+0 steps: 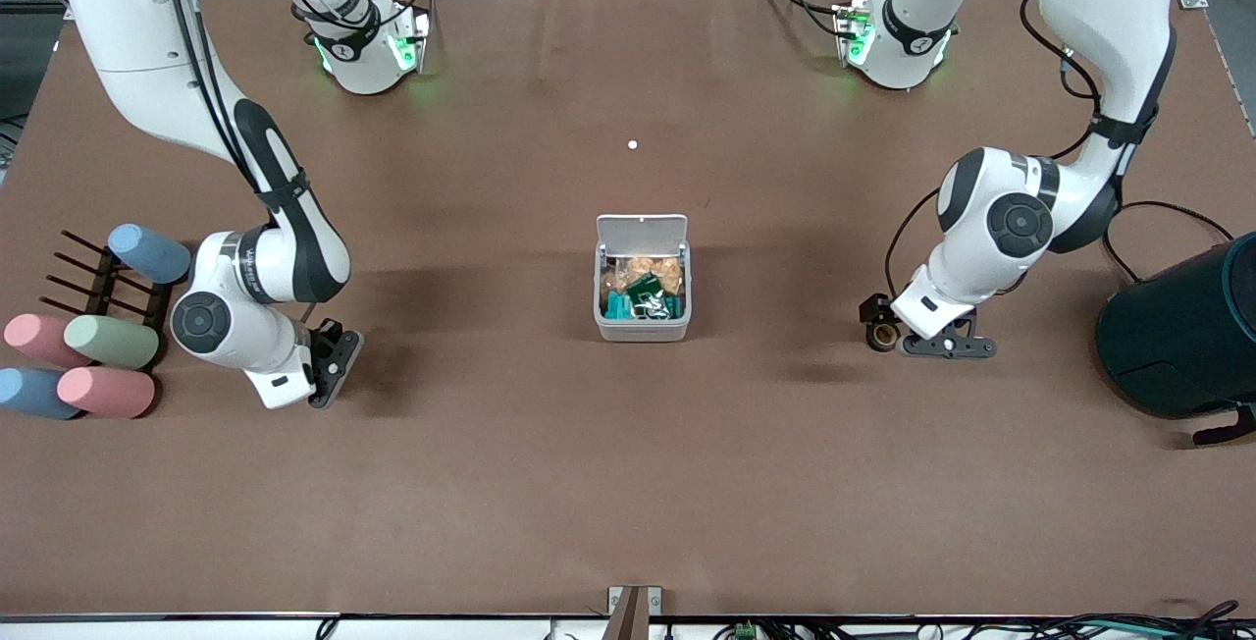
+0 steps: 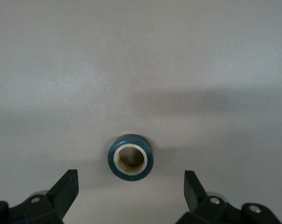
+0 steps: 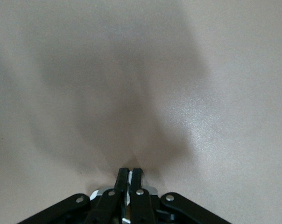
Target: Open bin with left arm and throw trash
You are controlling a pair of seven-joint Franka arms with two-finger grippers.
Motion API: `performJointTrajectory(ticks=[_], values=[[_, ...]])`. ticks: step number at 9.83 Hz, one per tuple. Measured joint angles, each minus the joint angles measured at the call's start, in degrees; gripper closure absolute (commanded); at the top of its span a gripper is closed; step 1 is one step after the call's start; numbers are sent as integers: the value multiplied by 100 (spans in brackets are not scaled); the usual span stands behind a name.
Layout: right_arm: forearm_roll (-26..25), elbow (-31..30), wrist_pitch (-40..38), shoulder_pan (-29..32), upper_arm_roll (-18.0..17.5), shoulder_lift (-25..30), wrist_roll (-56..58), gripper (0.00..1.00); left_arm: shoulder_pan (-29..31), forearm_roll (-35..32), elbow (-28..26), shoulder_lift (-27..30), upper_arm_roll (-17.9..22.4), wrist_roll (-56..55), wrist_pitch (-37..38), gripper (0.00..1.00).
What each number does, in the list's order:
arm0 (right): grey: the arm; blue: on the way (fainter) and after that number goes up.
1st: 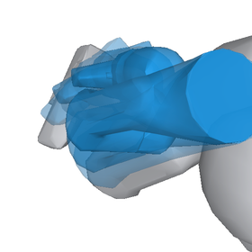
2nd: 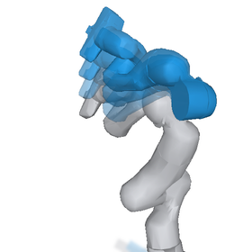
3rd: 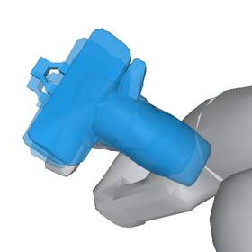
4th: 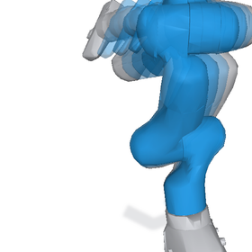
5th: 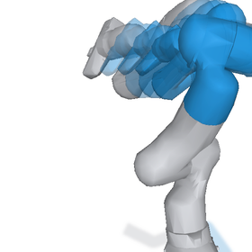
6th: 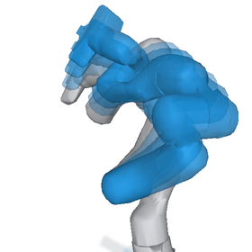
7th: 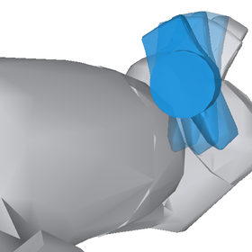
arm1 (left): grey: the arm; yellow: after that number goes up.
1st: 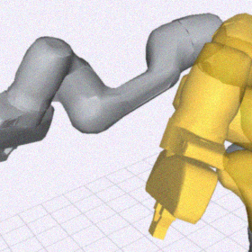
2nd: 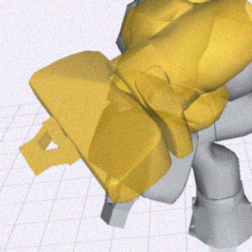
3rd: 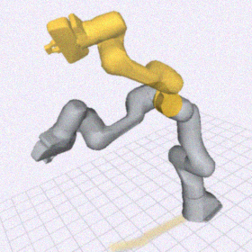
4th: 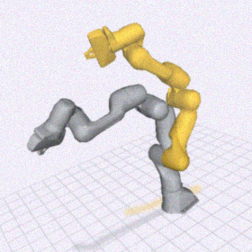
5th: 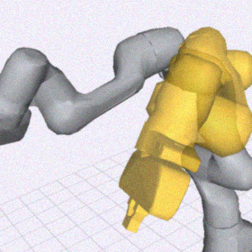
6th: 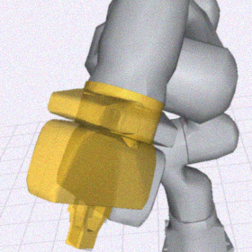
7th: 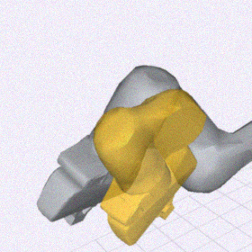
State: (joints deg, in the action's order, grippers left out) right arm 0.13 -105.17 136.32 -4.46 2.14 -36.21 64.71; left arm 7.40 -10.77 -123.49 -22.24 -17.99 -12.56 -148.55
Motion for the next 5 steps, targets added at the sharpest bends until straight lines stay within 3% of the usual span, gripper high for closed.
performJointTrajectory(ticks=[5], values=[[1256, 404, -960, -47, -99, 5, -104, 100, 160, 0, 289, -546, -41, 238, -323, 0]])
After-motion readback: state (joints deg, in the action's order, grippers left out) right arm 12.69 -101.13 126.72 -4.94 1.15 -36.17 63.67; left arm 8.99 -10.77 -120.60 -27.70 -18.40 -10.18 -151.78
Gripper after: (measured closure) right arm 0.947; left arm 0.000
